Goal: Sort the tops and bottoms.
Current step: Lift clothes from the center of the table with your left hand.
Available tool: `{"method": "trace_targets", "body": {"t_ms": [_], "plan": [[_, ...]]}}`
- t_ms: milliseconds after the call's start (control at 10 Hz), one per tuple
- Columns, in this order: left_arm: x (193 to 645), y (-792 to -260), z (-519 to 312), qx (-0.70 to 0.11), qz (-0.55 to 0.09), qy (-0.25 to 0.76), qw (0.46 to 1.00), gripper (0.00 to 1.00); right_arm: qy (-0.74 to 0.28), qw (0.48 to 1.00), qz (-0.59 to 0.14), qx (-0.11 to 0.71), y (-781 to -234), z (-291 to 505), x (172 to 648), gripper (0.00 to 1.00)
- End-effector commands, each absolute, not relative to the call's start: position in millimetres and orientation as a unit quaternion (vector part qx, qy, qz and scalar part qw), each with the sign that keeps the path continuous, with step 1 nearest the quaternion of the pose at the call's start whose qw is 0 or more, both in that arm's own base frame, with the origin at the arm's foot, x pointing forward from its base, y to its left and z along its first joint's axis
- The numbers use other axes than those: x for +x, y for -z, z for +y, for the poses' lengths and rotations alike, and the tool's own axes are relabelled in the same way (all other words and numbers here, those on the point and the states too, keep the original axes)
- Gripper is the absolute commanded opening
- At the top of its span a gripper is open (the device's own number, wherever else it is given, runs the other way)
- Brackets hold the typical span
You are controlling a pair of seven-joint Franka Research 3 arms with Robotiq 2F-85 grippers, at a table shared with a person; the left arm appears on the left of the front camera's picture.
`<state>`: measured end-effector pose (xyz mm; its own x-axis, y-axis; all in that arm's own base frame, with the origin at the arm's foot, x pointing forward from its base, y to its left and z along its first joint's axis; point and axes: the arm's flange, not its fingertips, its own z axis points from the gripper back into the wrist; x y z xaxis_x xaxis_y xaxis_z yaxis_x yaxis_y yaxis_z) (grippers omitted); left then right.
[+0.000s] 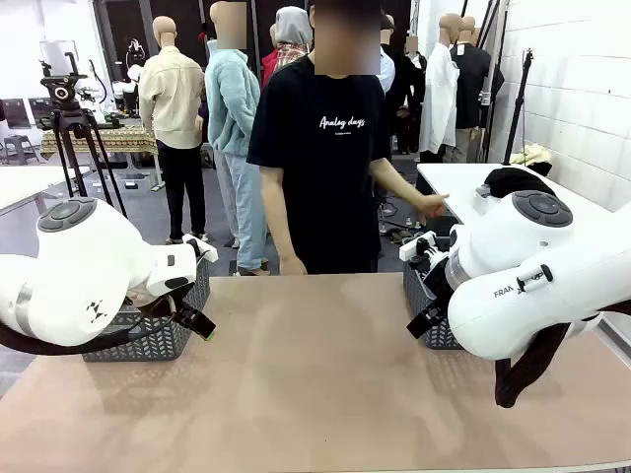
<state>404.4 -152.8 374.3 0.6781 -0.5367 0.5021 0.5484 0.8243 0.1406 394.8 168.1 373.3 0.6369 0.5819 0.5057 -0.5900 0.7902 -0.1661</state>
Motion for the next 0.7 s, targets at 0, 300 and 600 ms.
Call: {"method": "trace_targets", "body": {"t_ms": [0, 300, 600], "plan": [[404.4, -374.3, -152.8, -0.011, -0.271, 0.296, 0.916, 1.00, -0.324, 0.905, -0.277, 0.007, -373.3, 168.1, 394.8, 1.00], [404.4, -374.3, -152.8, -0.011, -0.271, 0.296, 0.916, 1.00, -0.324, 0.905, -0.277, 0.007, -373.3, 168.1, 394.8, 1.00], [404.4, -374.3, -152.8, -0.011, -0.271, 0.296, 0.916, 1.00, -0.324, 0.905, -0.277, 0.007, -373.3, 168.1, 394.8, 1.00]]}}
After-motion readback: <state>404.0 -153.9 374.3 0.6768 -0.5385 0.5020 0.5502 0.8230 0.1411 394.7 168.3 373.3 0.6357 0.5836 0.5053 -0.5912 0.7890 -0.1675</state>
